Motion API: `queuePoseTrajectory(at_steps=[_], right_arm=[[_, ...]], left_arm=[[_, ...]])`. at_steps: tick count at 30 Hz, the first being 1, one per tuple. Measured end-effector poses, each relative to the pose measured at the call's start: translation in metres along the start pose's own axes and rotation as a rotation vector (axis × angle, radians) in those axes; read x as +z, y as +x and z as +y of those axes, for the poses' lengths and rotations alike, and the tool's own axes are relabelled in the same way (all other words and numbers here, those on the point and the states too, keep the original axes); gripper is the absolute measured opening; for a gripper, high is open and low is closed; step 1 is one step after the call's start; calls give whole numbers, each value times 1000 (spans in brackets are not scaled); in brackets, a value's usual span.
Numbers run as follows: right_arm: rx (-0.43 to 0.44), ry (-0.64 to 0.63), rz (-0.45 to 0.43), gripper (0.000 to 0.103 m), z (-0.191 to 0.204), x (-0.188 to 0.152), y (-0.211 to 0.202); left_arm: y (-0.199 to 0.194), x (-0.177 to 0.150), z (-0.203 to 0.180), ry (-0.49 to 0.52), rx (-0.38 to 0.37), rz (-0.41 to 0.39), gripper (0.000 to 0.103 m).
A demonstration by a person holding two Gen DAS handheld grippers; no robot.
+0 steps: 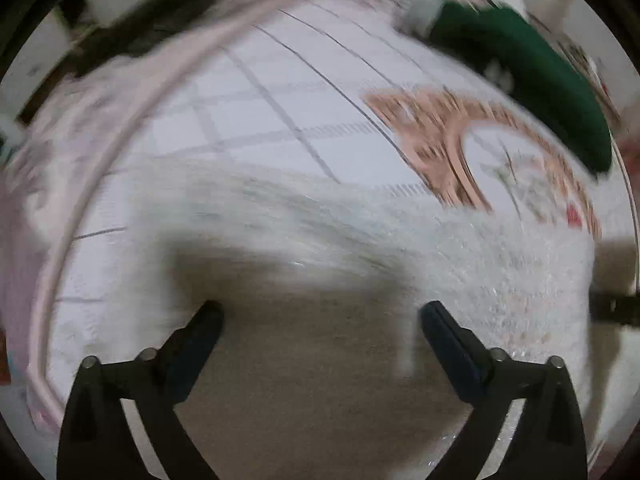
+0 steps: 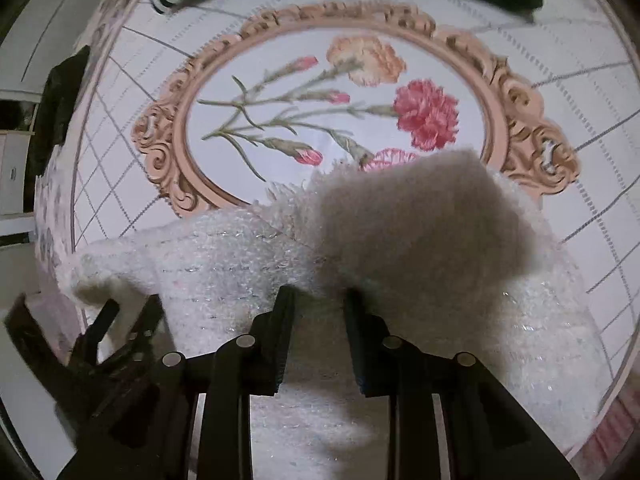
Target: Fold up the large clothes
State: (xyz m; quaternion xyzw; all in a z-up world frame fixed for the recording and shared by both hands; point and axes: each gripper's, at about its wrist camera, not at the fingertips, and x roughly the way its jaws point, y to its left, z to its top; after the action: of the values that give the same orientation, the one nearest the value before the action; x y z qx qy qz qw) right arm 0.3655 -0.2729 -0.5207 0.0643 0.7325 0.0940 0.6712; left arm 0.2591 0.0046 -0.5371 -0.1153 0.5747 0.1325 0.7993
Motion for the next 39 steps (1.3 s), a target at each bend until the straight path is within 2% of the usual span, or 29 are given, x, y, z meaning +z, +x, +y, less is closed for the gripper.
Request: queuePoseTrajectory(at_steps=[2, 4, 5, 8, 9, 10, 11, 12, 13, 15, 18, 22, 24, 29, 31, 32, 34, 35, 37, 39], right_arm=[[2, -8, -38, 30, 0, -7, -16], [20, 5, -53, 46, -7, -16, -30], [27, 18, -56, 48, -11, -21, -35], [59, 63, -36, 49, -19, -28, -39], [66, 71, -33, 49, -21, -30, -39], [65, 74, -31, 49, -33, -33, -46], [56, 71, -30, 49, -29, -33, -45], [45, 68, -30, 49, -29, -32, -44], [40, 70, -32, 49, -21, -30, -41], [48, 61, -38, 49, -10, -24, -36], [69, 39, -44, 49, -1, -20, -38], [65, 22, -46, 49, 5, -23, -40], [66, 31, -45, 49, 4, -24, -40], [84, 80, -54, 49, -5, -27, -51], [73, 104, -94, 50, -17, -28, -70], [53, 127, -138, 52, -30, -28, -83], [-4, 173, -209, 77, -53, -28, -103], [-24, 191, -237, 82, -65, -26, -109], [-25, 214, -233, 84, -82, -18, -108], [42, 189, -201, 84, -84, -5, -97]], left_arm=[[-29, 6, 24, -70, 31, -55, 98], [-45, 11, 49, -131, 47, -100, 98], [-49, 15, 61, -155, 52, -107, 98], [-33, 26, 83, -175, -7, -29, 97], [-22, 27, 82, -163, -23, 2, 88], [-10, 29, 76, -140, -42, 39, 71], [1, 30, 72, -119, -53, 75, 59], [11, 31, 69, -108, -72, 105, 32], [14, 32, 69, -101, -95, 105, 13], [12, 34, 65, -82, -119, 89, 4], [-7, 37, 68, -102, -121, 29, 3], [-31, 43, 93, -205, -169, -4, 3], [-31, 43, 105, -233, -189, 6, 3], [0, 28, 126, -252, -133, 82, 3], [5, 21, 132, -258, -121, 88, 3], [4, 19, 133, -256, -120, 83, 3], [1, 17, 134, -268, -130, 75, 3], [1, 17, 134, -273, -132, 73, 3], [1, 16, 134, -285, -138, 73, 3], [1, 16, 134, -287, -138, 72, 3]])
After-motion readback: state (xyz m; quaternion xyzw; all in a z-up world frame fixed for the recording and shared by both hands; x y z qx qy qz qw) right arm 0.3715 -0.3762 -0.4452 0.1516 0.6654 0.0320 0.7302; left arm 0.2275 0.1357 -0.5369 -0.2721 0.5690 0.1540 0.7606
